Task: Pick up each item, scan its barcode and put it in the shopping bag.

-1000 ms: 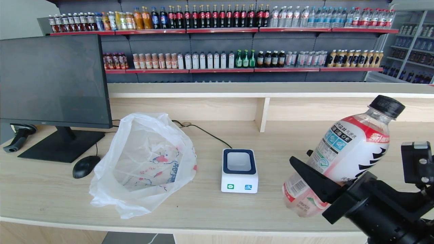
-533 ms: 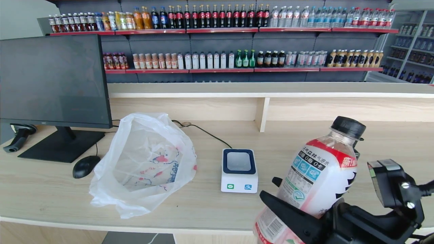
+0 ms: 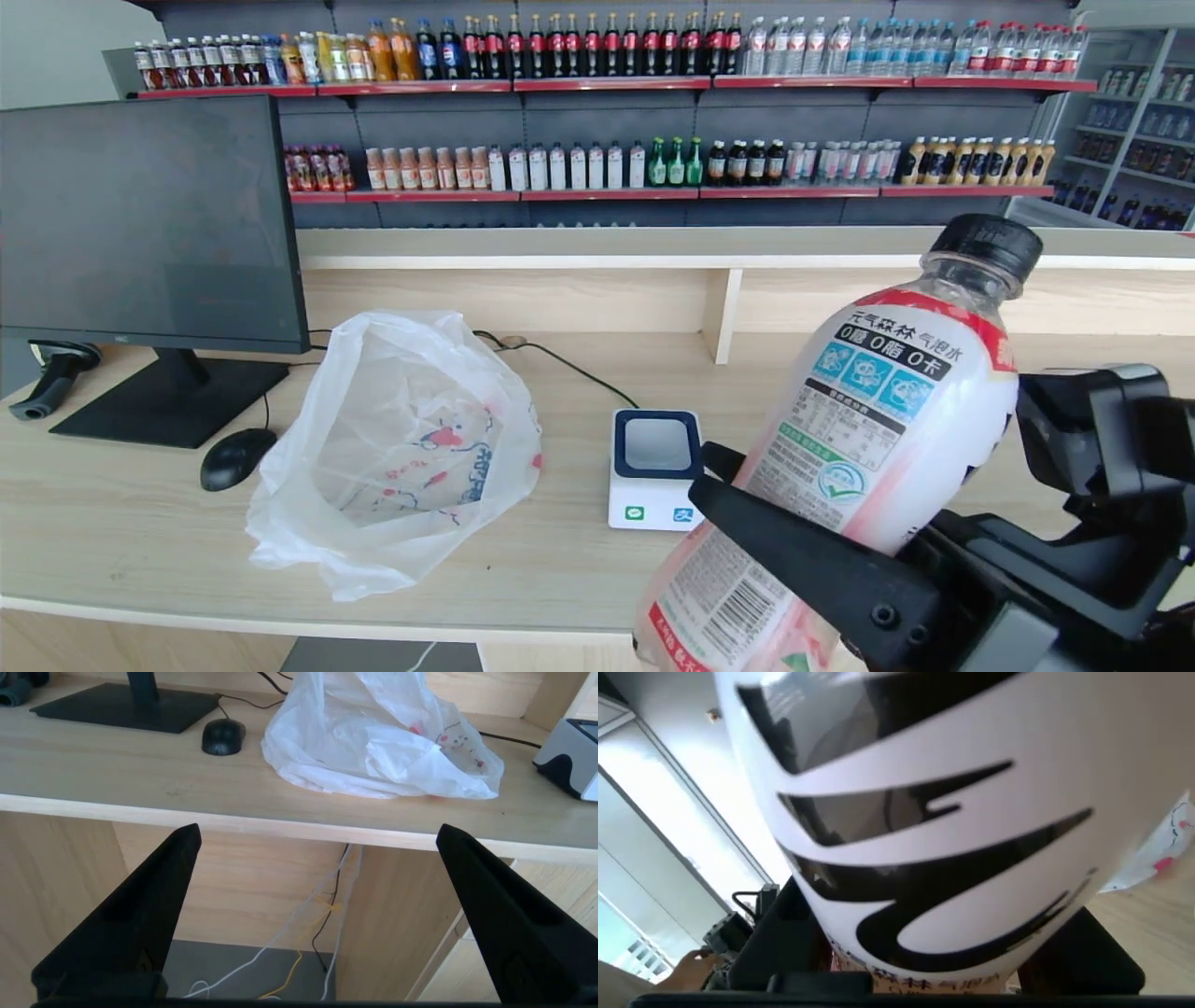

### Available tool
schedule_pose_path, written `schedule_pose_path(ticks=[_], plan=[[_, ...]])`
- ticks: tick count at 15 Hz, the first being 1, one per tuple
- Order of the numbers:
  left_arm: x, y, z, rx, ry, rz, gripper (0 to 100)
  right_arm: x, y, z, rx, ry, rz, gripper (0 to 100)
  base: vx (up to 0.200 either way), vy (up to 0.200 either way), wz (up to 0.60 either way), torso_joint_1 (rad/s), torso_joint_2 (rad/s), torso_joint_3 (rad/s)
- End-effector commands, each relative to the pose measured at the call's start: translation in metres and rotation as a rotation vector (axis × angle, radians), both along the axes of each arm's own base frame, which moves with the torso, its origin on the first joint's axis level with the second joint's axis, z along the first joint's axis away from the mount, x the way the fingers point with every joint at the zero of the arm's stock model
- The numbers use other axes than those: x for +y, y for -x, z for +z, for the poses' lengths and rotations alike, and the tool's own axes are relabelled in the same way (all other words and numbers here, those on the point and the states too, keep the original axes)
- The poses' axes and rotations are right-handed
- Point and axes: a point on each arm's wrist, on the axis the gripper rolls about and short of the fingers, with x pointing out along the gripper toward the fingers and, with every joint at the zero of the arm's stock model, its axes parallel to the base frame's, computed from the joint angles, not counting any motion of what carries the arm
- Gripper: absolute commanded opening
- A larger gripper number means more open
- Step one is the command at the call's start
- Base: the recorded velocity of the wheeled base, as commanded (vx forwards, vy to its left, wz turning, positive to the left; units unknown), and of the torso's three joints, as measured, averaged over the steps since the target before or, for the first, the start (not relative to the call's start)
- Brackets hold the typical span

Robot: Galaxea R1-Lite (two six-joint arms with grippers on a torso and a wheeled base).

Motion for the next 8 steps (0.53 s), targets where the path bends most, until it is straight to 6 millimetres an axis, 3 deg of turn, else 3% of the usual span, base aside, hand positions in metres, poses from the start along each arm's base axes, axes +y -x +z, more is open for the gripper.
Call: schedule_pose_path(ticks=[1, 8], plan=[[0.000, 0.000, 0.000, 0.001, 0.000, -0.001, 100, 0.005, 0.004, 0.015, -0.028, -0.058, 0.030, 0, 0.000, 0.000, 0.00, 0.000, 0.00, 0.000], [0.000, 0.000, 0.000, 0.001, 0.000, 0.001, 100, 0.007, 0.012, 0.033, 0.000, -0.164, 0.098, 0, 0.000, 0.000, 0.00, 0.000, 0.00, 0.000]])
